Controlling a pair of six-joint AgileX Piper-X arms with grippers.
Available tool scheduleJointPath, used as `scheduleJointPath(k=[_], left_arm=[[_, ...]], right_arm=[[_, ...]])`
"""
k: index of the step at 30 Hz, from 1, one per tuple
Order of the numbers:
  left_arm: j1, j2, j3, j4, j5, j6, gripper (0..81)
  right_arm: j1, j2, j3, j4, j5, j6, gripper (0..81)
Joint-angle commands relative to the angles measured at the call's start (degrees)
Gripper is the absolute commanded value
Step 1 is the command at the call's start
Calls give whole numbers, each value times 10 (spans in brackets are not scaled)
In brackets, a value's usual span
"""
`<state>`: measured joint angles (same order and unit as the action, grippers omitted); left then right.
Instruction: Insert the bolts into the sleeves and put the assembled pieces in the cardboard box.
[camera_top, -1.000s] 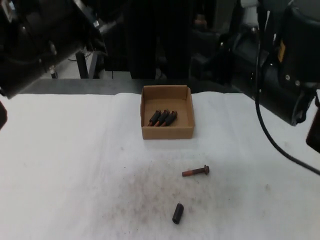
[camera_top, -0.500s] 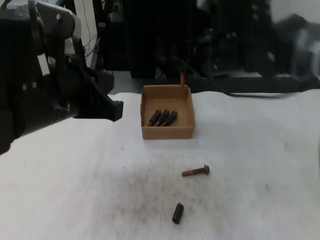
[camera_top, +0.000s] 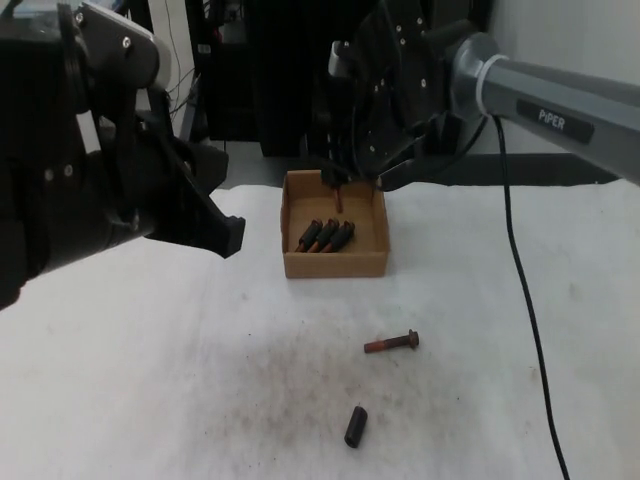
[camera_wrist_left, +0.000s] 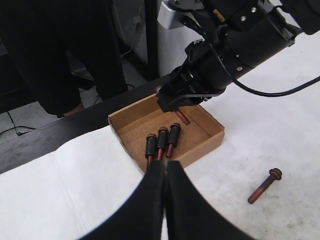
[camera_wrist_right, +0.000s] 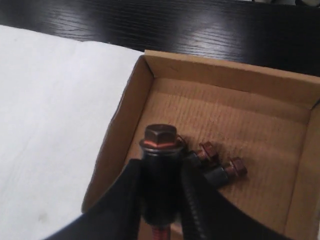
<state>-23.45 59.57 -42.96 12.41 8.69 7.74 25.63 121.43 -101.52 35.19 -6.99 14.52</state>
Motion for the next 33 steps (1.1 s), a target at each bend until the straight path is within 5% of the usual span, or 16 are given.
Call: scheduleJointPath(k=[1,8,16,18,22,28,33], left_arm=[[1,5,-2,-2,-11,2,0],[1,32,-2,7,-11,-1,0],[1,38,-2,19,-11,-9,0],[1,38,-2,19,-11,-9,0],[1,38,-2,19,30,-34,0],[-3,37,-2,19,202,-77,0],[-26,17,-2,48,125,-40,2]], right_arm=[[-2,-2,-10,-3,20,-20,43],[-9,0,-10,-3,26,-30,286],[-19,0,-10,-10,23,-30,300],[-21,-5,-10,3,23,-30,252],[-22,-21,-10,64,23,-30,3],[-20,-69,4,131,19,-30,8],[-11,-166,79,62,19,-6,8]])
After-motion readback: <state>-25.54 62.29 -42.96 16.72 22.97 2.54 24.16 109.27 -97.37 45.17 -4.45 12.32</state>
